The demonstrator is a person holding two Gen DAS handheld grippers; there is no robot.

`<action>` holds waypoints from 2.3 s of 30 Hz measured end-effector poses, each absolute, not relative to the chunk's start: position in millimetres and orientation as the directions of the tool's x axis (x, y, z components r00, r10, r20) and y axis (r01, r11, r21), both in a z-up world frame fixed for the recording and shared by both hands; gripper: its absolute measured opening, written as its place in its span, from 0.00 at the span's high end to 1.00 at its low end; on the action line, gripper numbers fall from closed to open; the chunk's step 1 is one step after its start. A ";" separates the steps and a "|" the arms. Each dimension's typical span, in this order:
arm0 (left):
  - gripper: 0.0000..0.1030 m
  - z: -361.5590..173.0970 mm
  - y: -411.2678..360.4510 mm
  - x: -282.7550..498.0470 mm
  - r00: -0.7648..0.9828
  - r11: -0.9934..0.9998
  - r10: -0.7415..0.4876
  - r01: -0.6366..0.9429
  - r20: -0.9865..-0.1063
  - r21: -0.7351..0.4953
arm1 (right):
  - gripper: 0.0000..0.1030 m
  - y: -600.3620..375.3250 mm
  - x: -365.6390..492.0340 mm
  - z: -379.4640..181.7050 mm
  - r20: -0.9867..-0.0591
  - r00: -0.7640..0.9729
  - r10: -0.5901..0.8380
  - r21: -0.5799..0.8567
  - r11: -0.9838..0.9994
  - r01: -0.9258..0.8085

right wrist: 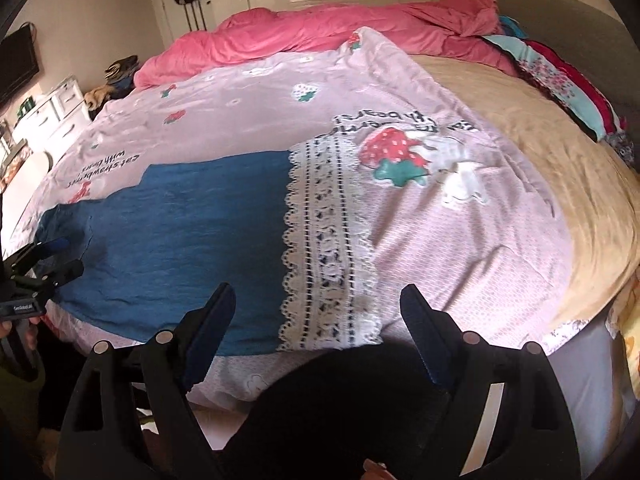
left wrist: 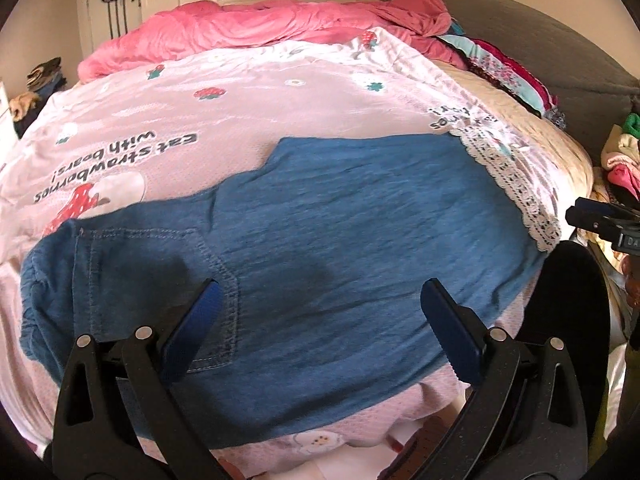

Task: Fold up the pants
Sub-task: 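Release the pants and open both grippers above the flattened denim, then grasp the lace-trimmed leg hem with the left gripper and lift it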

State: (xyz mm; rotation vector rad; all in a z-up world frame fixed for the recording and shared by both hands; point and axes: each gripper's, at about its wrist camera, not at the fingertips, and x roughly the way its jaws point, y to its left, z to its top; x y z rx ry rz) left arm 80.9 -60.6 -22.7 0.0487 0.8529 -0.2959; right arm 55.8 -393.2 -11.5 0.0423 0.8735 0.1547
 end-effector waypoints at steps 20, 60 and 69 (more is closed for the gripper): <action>0.09 2.4 -205.2 194.7 0.480 0.830 -0.383 0.554 -0.790 -0.066 | 0.39 -402.1 83.5 -57.7 -0.809 0.523 0.266 0.262 0.961 -0.084; 0.90 13.5 -165.7 261.6 0.252 0.593 -0.756 0.655 -0.604 -0.469 | 0.78 -329.6 77.2 4.6 -0.568 0.583 0.581 0.381 0.813 -0.439; 0.66 -1.9 -50.2 238.8 0.444 0.770 -0.638 0.393 -0.629 -0.503 | 0.78 -224.4 101.8 -7.2 -0.662 0.442 0.606 0.303 0.755 -0.581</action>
